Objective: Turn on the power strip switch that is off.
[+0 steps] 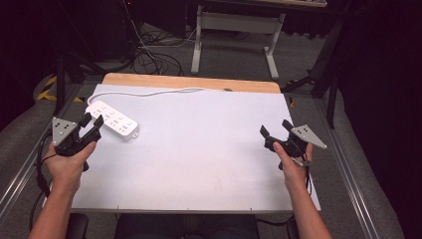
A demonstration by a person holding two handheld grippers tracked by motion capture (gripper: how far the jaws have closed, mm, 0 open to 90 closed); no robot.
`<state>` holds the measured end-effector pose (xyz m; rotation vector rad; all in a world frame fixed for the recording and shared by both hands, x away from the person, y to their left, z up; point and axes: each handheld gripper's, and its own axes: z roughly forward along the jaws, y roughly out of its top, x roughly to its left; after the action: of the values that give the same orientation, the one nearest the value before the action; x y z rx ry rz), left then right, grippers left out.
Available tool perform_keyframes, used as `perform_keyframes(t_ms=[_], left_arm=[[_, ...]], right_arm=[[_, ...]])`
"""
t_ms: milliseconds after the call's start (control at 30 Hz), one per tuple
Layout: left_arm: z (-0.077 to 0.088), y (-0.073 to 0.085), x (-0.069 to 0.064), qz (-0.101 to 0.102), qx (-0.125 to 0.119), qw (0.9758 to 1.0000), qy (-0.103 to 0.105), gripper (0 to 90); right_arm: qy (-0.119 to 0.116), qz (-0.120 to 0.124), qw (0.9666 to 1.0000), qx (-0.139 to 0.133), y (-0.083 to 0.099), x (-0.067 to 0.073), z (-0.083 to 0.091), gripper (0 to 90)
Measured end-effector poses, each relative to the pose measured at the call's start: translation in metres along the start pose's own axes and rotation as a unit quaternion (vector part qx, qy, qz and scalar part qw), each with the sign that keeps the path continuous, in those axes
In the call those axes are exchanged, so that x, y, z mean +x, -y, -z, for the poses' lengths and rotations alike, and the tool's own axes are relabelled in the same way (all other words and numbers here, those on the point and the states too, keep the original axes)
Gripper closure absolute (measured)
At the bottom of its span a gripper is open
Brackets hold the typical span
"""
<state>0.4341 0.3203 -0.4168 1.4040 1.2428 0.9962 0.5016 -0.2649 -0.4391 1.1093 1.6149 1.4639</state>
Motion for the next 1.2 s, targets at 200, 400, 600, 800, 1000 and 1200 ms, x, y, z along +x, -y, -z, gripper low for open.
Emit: perform_keyframes(t_ms=[200,400,600,800,1000,1200], left_arm=[[0.002,0.002,0.002,0.009,0.006,0.9999,-0.006,48.6],[0.0,0.001,0.0,0.008,0.009,0.9999,-0.008,40.8],[0.0,0.001,-0.001,0.019,0.004,0.9998,-0.001,33.5],[0.002,0.0,-0.003,0.017,-0.005,0.9998,0.003,21.5],[0.011,0.004,-0.006,0.01,-0.023,0.9997,0.0,9.9],[0.013,0.004,-0.007,0.007,-0.034,0.9994,0.002,5.1]], right_arm=[[0.0,0.001,1.0,0.0,0.0,0.001,0.0,9.6],[0.0,-0.001,1.0,-0.002,-0.001,0.001,0.001,9.6],[0.0,0.0,1.0,-0.002,-0.001,0.0,0.001,9.6],[0.0,0.002,1.0,-0.003,-0.001,0.0,0.001,9.6],[0.001,0.002,1.0,-0.005,-0.001,0.0,0.002,9.0],[0.004,0.003,0.9999,-0.011,-0.002,0.0,0.002,3.3]])
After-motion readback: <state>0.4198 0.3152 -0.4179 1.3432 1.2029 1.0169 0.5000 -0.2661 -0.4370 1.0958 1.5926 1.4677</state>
